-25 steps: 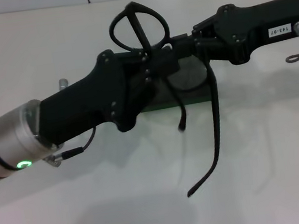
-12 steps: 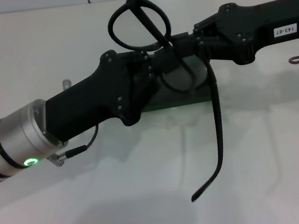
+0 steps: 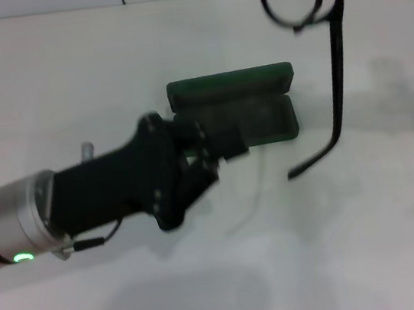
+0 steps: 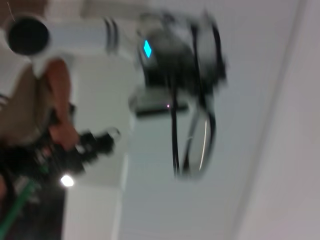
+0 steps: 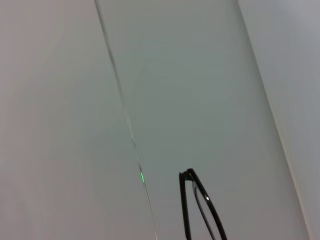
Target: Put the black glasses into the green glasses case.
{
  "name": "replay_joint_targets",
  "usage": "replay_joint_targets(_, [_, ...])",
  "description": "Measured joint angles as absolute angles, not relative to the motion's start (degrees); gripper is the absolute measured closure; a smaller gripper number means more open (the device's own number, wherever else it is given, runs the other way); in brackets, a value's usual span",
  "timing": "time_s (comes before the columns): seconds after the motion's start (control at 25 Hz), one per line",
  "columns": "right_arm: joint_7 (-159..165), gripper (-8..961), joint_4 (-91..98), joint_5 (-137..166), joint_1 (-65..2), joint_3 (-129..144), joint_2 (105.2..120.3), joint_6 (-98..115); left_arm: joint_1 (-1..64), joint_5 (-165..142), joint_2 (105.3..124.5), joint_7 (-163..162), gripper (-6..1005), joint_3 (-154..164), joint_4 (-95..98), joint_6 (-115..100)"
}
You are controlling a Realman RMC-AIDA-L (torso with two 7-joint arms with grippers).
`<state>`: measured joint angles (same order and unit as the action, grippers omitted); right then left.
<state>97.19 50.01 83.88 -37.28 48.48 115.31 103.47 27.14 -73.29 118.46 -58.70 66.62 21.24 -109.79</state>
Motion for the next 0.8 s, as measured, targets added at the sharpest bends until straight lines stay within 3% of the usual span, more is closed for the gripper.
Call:
replay_joint_targets(0.4, [86.1, 918, 43.9, 76.4, -42.5, 54.5, 115.88, 96.6, 32.9, -75.2, 120.63, -56.5, 964, 72.3, 19.9, -111.8])
replay_joint_targets(0.8, [79.1, 919, 36.9, 76.3, -44.9, 73.5, 116.18, 84.5, 28.4, -46.6, 120.3, -57.2, 964, 82.0, 17.9, -111.2])
